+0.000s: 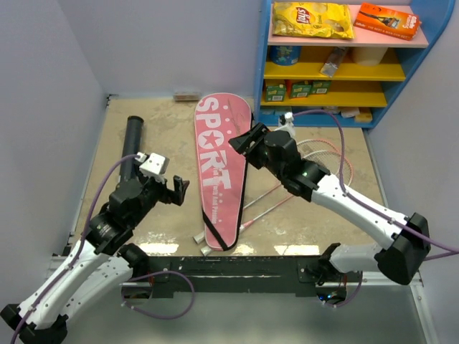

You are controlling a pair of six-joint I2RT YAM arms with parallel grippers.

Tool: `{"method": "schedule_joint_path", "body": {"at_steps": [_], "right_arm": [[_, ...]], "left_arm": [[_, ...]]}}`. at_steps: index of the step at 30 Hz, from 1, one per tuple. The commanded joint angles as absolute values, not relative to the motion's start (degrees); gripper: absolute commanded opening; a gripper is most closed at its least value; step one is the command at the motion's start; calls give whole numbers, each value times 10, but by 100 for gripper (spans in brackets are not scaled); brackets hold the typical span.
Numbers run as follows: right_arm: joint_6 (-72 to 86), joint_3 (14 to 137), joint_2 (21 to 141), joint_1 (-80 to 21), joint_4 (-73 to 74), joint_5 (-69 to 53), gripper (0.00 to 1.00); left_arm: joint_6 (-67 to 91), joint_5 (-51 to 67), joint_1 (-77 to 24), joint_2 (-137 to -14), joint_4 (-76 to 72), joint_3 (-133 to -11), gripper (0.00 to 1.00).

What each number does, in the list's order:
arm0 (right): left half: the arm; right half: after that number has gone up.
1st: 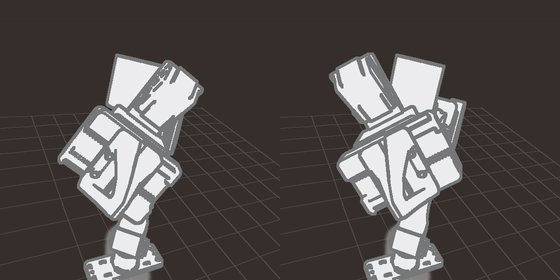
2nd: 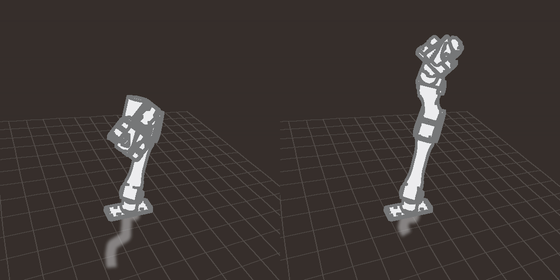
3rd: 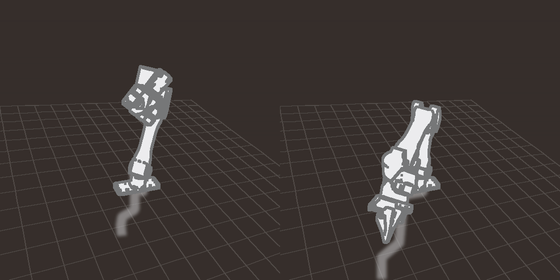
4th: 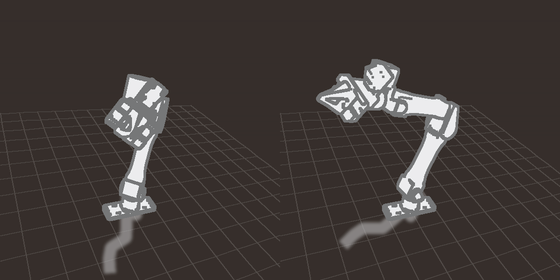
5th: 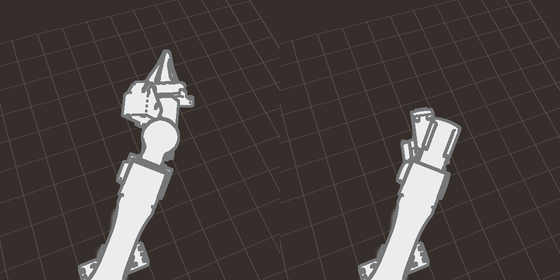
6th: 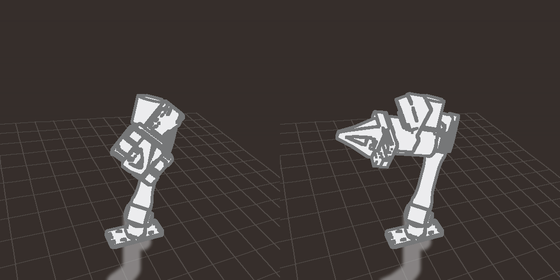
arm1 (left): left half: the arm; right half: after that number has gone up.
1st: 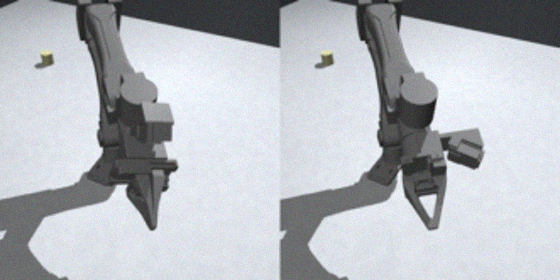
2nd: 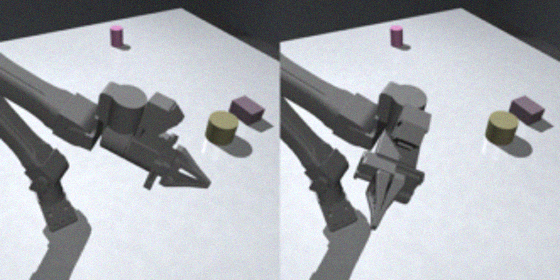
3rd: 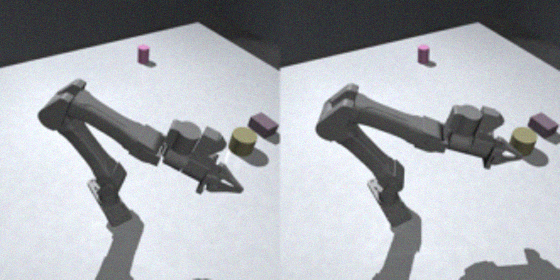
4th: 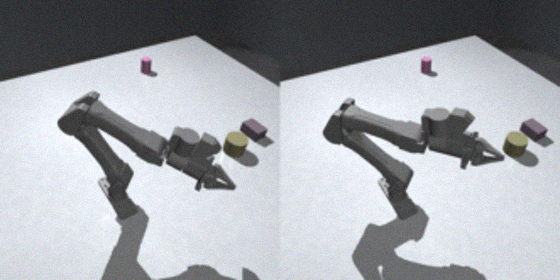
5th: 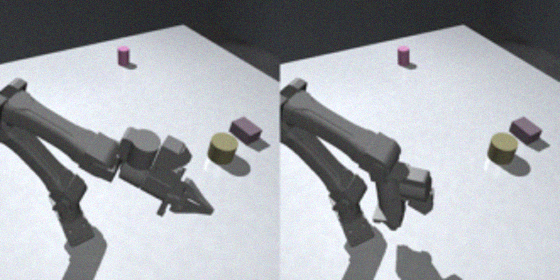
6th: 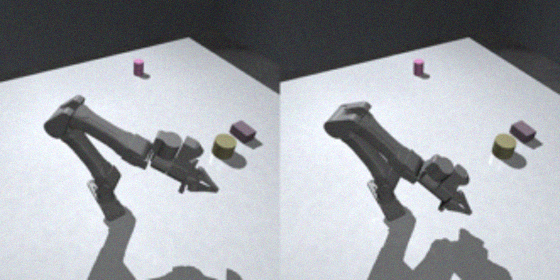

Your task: Pack up the badminton gear

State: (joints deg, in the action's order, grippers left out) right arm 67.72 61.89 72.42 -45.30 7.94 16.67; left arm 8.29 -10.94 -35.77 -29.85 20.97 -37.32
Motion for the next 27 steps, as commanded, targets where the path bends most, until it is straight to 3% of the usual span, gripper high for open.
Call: {"method": "schedule_joint_path", "body": {"at_steps": [1,11,12,13,16,17,27], "right_arm": [[532,668,803,-453,236,166,62],[430,641,808,-452,301,242,60],[430,634,809,-452,299,233,56],[432,614,809,-452,289,229,38],[435,577,816,-452,262,222,5],[433,572,822,-452,256,219,0],[426,589,933,-458,223,203,0]], "left_arm": [[105,-98,-359,-324,204,-415,96],[92,-108,-359,-396,232,-471,96],[89,-112,-359,-400,229,-470,95],[88,-115,-359,-406,223,-464,95],[82,-125,-359,-404,196,-434,95],[80,-125,-359,-403,192,-428,95],[81,-98,-359,-396,172,-390,95]]}}
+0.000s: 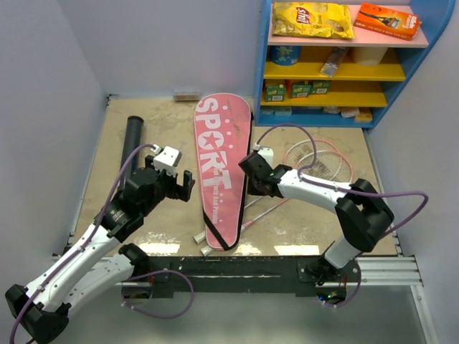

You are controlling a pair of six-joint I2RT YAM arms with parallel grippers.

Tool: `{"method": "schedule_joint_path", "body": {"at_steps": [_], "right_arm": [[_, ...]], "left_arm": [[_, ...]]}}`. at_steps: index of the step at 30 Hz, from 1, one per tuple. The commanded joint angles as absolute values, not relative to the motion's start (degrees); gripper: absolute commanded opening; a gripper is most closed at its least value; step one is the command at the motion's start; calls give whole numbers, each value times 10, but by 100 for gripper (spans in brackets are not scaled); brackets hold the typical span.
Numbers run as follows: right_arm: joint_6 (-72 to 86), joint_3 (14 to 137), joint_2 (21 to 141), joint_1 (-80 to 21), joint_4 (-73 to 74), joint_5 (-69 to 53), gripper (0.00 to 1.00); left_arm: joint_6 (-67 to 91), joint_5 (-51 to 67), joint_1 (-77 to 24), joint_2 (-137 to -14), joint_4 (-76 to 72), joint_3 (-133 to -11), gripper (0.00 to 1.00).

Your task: Pack up the badminton gear

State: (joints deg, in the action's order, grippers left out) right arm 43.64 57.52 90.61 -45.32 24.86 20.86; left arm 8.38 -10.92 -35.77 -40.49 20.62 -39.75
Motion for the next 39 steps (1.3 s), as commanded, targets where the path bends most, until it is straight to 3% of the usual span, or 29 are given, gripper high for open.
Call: {"method": "schedule_joint_path", "body": {"at_steps": [1,14,18,23,25,26,29,39], "right_arm": [[428,591,943,-461,220,202,0],[498,732,1078,-526,140,46,0],[497,782,1093,-525,175,61,0],[491,726,1029,-508,185,110,0],[480,697,999,-505,199,129,13],[476,691,971,-504,206,153,26],[459,672,917,-505,240,180,39],[428,593,774,-505,294,234,45]], "left_arm": [[81,-98,-359,-393,171,-389,94],[78,-108,-359,-368,176,-382,94],[78,-108,-359,-372,178,-380,94],[79,-109,-359,-403,185,-381,94],[77,-108,-359,-441,193,-388,95],[76,-106,-359,-458,198,-392,95],[74,-84,-359,-524,209,-410,96],[78,-123,-385,-698,225,-464,98]]}}
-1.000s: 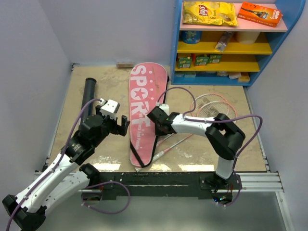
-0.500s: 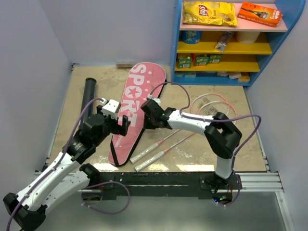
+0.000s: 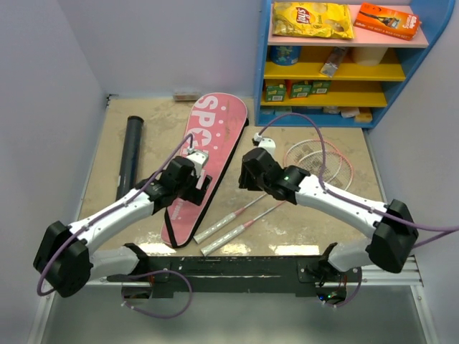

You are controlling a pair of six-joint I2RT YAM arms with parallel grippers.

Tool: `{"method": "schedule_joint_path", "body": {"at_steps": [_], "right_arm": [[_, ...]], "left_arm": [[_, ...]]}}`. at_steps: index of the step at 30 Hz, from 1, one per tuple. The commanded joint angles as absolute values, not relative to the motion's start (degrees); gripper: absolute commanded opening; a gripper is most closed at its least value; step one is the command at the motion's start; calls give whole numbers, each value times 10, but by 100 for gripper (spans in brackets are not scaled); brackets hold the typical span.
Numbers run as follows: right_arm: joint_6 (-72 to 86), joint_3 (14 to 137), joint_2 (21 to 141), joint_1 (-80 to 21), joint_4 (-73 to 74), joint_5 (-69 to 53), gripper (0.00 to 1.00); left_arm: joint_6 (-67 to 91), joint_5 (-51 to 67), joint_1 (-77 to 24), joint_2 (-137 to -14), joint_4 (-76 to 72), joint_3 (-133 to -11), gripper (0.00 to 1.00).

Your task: Pack up the badminton gear

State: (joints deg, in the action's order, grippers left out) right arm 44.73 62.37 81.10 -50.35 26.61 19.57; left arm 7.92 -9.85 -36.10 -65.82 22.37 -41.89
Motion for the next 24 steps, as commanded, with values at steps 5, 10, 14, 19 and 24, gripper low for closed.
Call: {"method": "schedule_joint_path", "body": {"at_steps": [5,10,14,19,24], "right_arm": [[425,554,734,-505,286,216,46],[424,534,709,-505,279,201,46],[424,521,682,-505,280,197,46],[423,512,670,-504,283,193,46],[424,499,659,-505,282,192,46]], "left_arm": [[101,-138,-431,-743,221,-482,98],[133,-168,-462,-804,214,-483,98],[144,-198,-468,-840,212,-486,96],[145,-218,-468,-872,200,-493,94],[149,-213,-467,-902,189,-492,86]]}}
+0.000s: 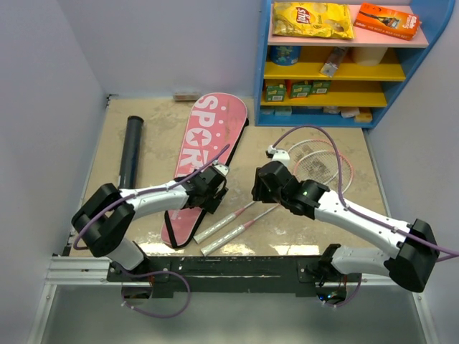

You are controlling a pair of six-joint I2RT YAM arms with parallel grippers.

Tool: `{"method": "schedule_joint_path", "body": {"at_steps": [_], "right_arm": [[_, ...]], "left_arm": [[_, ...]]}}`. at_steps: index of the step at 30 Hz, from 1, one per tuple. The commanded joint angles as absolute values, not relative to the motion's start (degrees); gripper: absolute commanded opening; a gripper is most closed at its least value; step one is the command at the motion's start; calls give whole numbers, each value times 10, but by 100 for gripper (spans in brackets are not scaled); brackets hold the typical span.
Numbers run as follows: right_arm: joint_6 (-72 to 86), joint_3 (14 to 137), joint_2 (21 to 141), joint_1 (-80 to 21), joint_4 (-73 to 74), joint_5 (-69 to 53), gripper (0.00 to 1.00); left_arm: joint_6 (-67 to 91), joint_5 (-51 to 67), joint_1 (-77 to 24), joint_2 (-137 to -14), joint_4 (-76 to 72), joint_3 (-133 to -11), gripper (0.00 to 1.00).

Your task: Pack up the badminton gear

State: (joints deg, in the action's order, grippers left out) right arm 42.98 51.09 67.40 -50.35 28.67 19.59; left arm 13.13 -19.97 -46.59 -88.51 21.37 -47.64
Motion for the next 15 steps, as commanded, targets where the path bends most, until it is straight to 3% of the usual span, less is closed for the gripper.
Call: {"method": "schedule_joint_path", "body": {"at_steps": [1,6,9,15], "right_arm": [[425,498,657,-505,281,192,46],[425,495,653,-505,282,192,45],[427,491,651,-505,279,189,45],[428,486,652,-505,276,184,45]], "left_arm": [[148,-210,-467,-904,187,-491,81],[143,-199,-468,-911,181,-491,56],[141,-190,-468,-909,178,-490,34],[136,-177,-468,-890,169,-482,19]]}}
